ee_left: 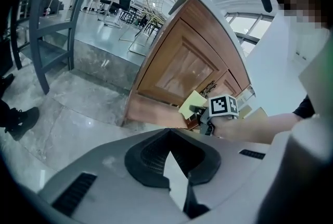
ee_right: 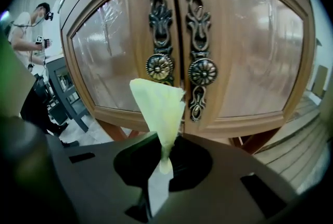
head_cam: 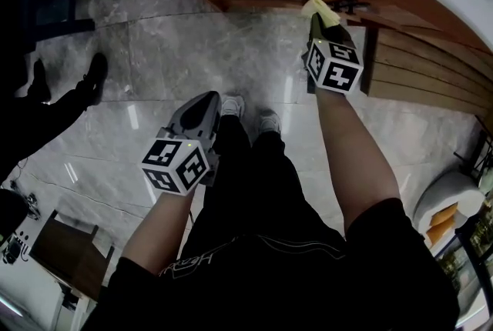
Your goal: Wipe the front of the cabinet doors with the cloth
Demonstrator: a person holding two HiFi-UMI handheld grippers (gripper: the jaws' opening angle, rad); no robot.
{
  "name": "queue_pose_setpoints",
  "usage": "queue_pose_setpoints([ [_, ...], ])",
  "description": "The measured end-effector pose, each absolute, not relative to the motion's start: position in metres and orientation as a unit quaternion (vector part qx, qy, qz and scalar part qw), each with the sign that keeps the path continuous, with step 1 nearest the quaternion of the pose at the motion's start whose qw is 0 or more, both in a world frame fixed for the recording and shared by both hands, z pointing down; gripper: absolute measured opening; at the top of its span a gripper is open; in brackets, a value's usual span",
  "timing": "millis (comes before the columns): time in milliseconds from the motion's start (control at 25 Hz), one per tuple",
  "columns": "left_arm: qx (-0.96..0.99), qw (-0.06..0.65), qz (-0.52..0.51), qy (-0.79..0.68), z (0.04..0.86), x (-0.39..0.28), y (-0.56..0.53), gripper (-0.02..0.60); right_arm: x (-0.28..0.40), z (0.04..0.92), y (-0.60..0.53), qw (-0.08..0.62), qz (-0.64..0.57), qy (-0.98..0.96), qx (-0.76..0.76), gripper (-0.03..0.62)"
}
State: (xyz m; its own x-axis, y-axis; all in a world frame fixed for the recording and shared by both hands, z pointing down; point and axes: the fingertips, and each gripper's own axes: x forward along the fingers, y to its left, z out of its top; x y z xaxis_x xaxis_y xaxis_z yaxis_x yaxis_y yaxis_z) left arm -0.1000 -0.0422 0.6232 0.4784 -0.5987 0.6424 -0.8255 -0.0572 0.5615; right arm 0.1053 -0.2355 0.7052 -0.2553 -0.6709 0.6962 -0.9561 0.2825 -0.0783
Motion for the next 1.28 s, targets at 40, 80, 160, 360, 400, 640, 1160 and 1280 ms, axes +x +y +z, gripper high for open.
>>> queue_pose_setpoints([
  [40,0.718,0.474,0.121,-0.495,0.623,-0.097,-0.042,0.006,0.111,0.704,-0.235,0.277,0.257,-0.748,0.546,0.04],
  [80,0.719,0.473,0.123,-0.493,0.622,-0.093,-0.043,0.006,0.116,0.703,-0.235,0.273,0.26,-0.745,0.55,0.04],
  [160,0.722,0.471,0.125,-0.491,0.62,-0.086,-0.043,0.006,0.126,0.702,-0.234,0.265,0.27,-0.74,0.556,0.04],
  [360,0.729,0.466,0.127,-0.486,0.616,-0.067,-0.044,0.006,0.148,0.7,-0.231,0.257,0.276,-0.734,0.565,0.04],
  [400,0.73,0.465,0.128,-0.485,0.615,-0.064,-0.044,0.006,0.151,0.7,-0.229,0.258,0.276,-0.734,0.565,0.04],
  [640,0.738,0.454,0.126,-0.483,0.603,-0.043,-0.043,0.006,0.167,0.684,-0.208,0.264,0.265,-0.745,0.552,0.04],
  [1160,0.778,0.408,0.077,-0.472,0.46,-0.003,-0.041,0.006,0.164,0.493,-0.104,0.251,0.278,-0.86,0.348,0.04],
  [1280,0.8,0.392,0.069,-0.448,0.418,0.006,-0.034,0.006,0.157,0.437,-0.067,0.236,0.29,-0.888,0.268,0.04],
])
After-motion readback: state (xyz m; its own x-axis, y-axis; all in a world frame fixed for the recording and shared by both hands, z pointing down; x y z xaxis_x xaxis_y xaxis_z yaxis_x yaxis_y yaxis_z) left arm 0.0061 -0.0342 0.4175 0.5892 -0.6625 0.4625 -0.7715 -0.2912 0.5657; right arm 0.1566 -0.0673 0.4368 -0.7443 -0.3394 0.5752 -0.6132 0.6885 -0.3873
